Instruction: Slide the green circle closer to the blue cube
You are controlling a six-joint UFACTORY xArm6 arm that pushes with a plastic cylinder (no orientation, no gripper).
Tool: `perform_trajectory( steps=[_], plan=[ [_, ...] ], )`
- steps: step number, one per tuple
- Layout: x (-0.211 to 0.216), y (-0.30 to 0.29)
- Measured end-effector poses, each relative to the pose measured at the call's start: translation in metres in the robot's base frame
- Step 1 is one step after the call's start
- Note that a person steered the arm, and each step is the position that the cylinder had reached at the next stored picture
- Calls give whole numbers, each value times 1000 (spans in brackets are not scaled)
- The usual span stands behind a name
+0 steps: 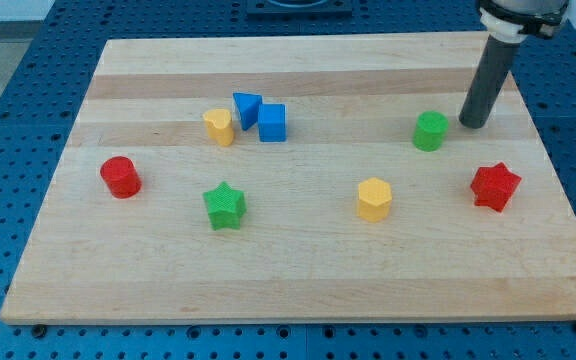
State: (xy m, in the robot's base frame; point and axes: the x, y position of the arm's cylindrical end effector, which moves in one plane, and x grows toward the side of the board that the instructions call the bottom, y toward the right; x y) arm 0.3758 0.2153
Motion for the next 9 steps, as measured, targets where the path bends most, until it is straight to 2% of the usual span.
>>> perform_trajectory(
  steps=[2, 3, 4, 5, 6, 7, 8, 9],
  plan=[
    [67, -71],
    [67, -95],
    [55, -40],
    [10, -20],
    [22, -58],
    [63, -122],
    [80, -181],
    [81, -176]
  ],
)
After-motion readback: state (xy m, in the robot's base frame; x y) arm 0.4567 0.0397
